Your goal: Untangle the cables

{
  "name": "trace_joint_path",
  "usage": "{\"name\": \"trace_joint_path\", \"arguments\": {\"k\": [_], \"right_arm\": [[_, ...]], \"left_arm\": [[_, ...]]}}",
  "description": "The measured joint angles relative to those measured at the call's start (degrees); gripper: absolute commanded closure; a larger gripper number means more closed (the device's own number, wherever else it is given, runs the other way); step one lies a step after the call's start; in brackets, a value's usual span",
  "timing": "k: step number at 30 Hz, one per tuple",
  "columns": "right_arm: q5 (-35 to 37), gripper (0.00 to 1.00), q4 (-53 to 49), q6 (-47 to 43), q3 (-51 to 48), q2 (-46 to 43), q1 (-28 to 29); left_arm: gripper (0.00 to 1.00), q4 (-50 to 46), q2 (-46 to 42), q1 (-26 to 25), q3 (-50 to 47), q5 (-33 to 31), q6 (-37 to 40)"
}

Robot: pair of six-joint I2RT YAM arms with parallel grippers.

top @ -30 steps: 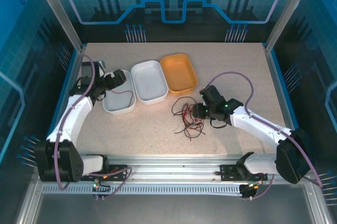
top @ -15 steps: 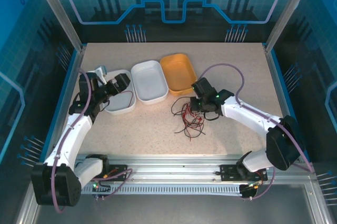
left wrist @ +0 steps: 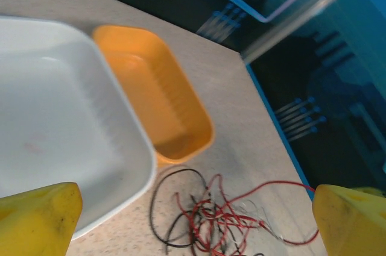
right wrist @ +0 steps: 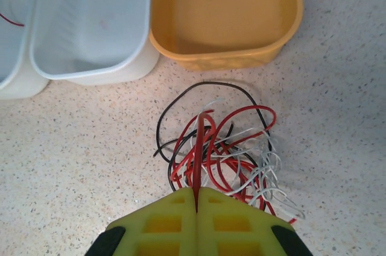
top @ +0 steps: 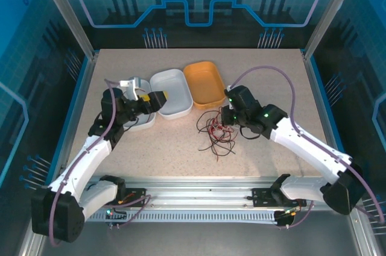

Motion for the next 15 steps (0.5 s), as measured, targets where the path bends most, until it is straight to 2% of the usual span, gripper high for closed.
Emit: {"name": "trace_joint_path", "arguments": {"k": [4,8,15], "right_arm": [[0.3,1.00,-0.2,-1.7,0.0,-4.9,0.0],[-0.4,1.00,0.7,-3.3,-0.1,-8.9,0.0],[-2.1,1.00,2.2,-4.8,-0.3,-12.2,0.0]], "left_arm": [[0.14,6.3,0.9,-2.5,-0.3,2.3,0.1],[0.15,10.0,3.9,-6.3,-0.2,4.2,1.5],[0.22,10.2,11.7,-15.4,3.4,5.0,7.9]]}}
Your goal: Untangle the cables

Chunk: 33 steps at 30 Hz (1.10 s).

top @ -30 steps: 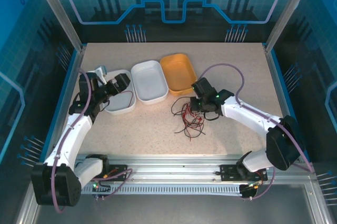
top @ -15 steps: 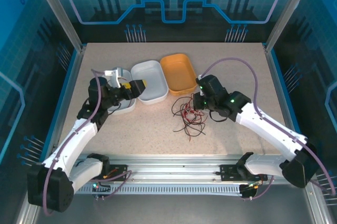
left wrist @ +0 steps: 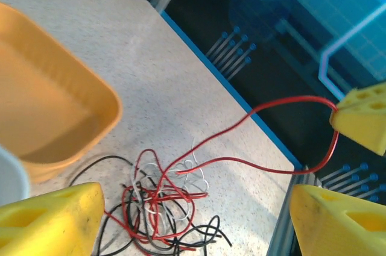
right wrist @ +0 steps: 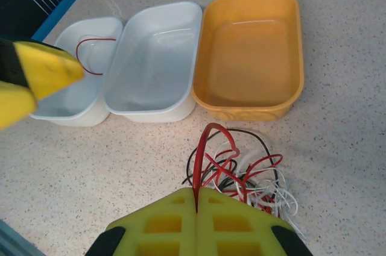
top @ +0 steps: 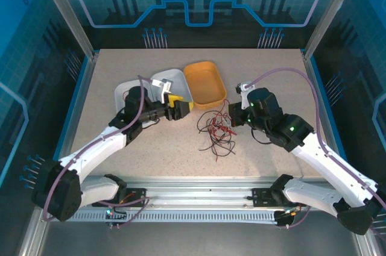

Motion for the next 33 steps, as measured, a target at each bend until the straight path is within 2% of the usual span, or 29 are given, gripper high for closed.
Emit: {"name": "trace_joint_path", "arguments": {"k": [3,6,11,16,22,26,33], "right_arm": [[-1.4,1.00,0.5,-0.4,0.0,-0.3,0.0],[-3.0,1.00,1.3,-0.6,0.0,-0.3,0.0],[-5.7,1.00,2.6,-0.6,0.0,-0.4,0.0],[-7.7,1.00,3.8,-0.6,0.0,-0.4,0.0],[-9.2,1.00,5.1,-0.5,-0.2,-0.4,0.0],[-9.7,1.00,5.4,-0.3,-0.2,-0.4,0.0],[-10.1,1.00,5.4,-0.1,-0.2,-0.4,0.0]], "left_arm": [[0.28,0.7,2.8,-4.2,1.7,-0.6,4.1],[0.29,1.2,4.8,-8.1,3.1,-2.1,8.4],[0.35,3.2,9.0,-11.6,5.2,-3.7,11.9],[0.48,8.9,13.1,-13.6,5.1,-4.7,13.1],[0.51,18.0,17.3,-14.4,4.2,-5.3,12.5],[0.57,21.8,19.9,-14.4,4.2,-5.5,11.3],[0.55,26.9,23.8,-14.4,4.2,-8.3,9.7]]}}
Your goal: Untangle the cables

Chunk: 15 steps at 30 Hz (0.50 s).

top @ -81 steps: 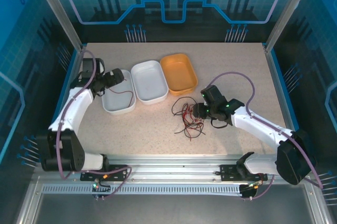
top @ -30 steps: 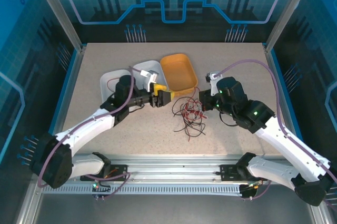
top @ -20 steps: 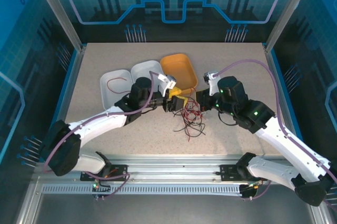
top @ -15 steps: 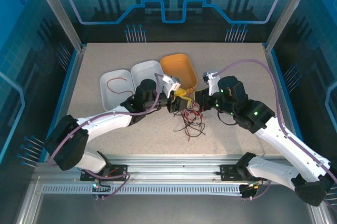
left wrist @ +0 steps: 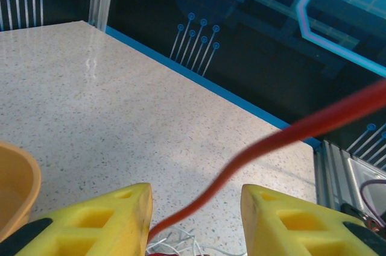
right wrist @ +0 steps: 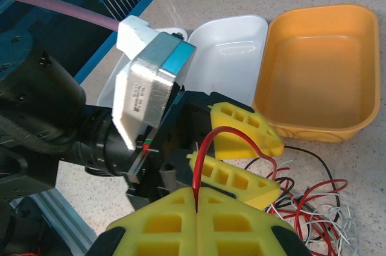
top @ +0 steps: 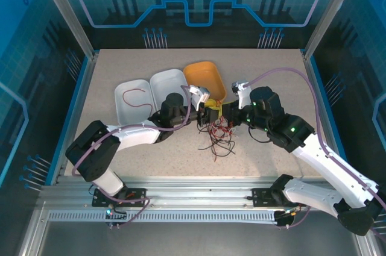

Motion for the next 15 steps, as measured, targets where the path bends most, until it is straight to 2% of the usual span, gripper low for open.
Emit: {"name": "trace_joint_path", "arguments": {"k": [1,3,9,15], "right_arm": [[0.0,1.00,0.0,0.0,0.0,0.0,0.0],[-0.2,1.00,0.0,0.2,0.0,0.0,0.0],[0.3,1.00,0.0,0.2,-0.6,0.0,0.0],[0.7,1.00,-0.1,0.2,-0.8,-0.1,0.0]], "left_arm": [[0.58,0.7,0.5,0.0,0.0,-0.5,-0.1],[0.70,1.9,1.2,0.0,0.0,-1.6,-0.8],[0.74,4.6,1.9,0.0,-0.3,-4.1,-2.4],[0.98,4.9,1.9,0.0,-0.4,-5.4,-2.6]]}}
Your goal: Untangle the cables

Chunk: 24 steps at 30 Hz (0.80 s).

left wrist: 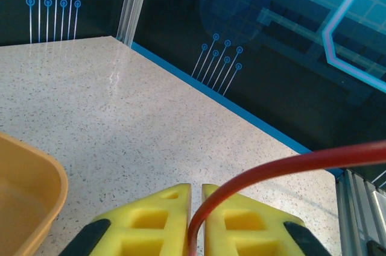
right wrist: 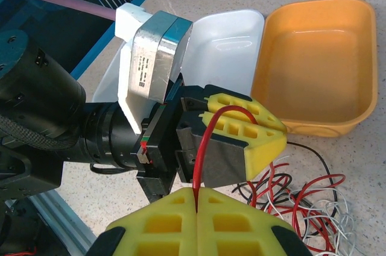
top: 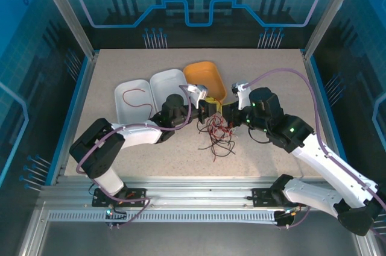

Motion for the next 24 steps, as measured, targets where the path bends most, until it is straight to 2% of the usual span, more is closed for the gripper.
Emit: {"name": "trace_joint_path", "arguments": {"k": [4,10,13,24], "right_arm": [[1.7,1.00,-0.5,0.2,0.0,0.0,0.0],[6.3,0.82,-2.9,1.3,0.0,0.0,0.0],[7.4,0.76,-3.8,1.9,-0.6,0.0,-0.1],[9.2,0.67,-4.8,2.9,-1.1,1.5,-0.6]], "left_arm": [[1.00,0.0,-0.2,0.0,0.0,-0.5,-0.4],[1.00,-4.4,-4.0,0.0,-0.2,-2.5,-0.6],[1.00,-8.6,-7.3,0.0,-0.2,-4.0,-0.6],[1.00,-34.3,-12.2,0.0,7.5,-8.2,-0.8]]}}
